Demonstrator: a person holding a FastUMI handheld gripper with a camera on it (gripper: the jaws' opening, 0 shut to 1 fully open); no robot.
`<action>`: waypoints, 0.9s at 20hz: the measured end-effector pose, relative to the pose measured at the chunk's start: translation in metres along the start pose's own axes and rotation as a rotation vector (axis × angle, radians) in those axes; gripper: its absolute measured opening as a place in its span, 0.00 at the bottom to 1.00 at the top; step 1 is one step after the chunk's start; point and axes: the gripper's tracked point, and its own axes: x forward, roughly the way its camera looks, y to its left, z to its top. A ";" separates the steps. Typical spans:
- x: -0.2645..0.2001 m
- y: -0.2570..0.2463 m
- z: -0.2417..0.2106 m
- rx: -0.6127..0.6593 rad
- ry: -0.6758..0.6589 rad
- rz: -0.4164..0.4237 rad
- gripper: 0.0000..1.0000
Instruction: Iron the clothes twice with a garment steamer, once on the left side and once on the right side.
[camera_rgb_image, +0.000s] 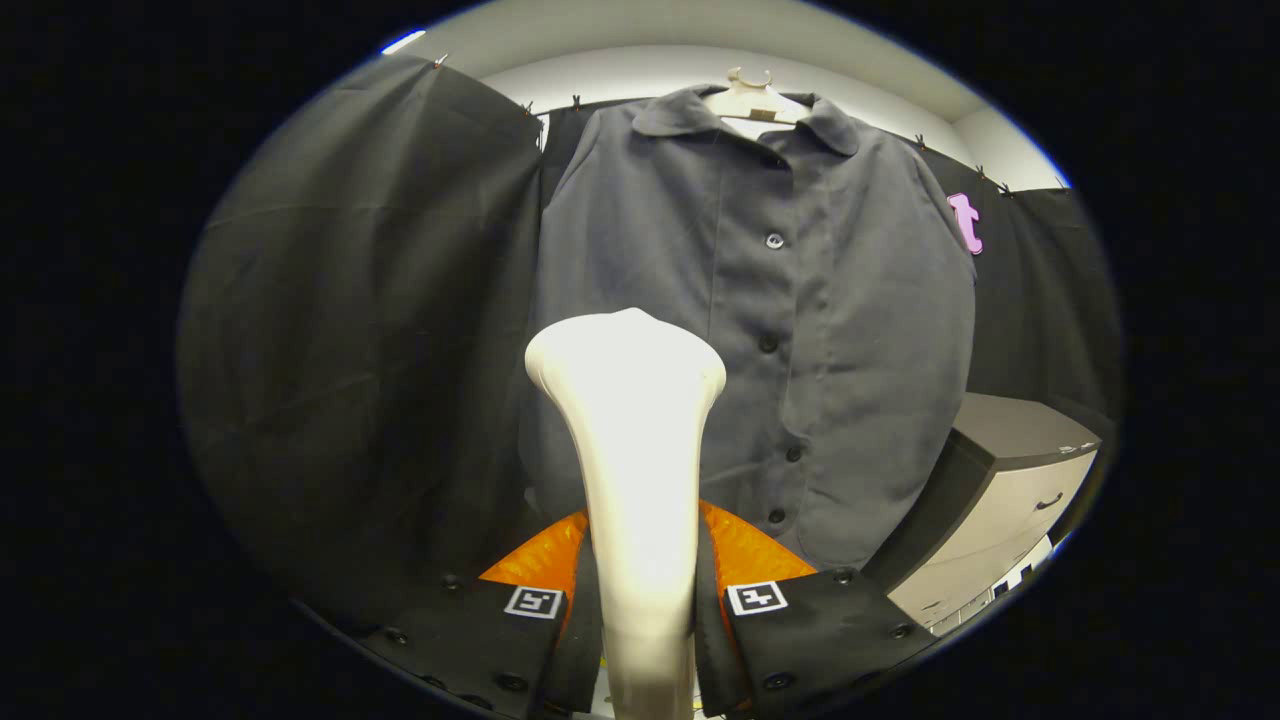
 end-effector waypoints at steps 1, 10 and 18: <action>0.001 -0.003 0.011 0.003 -0.021 -0.005 0.46; -0.057 -0.063 0.092 0.033 -0.178 -0.096 0.46; -0.087 -0.113 0.111 0.064 -0.230 -0.204 0.46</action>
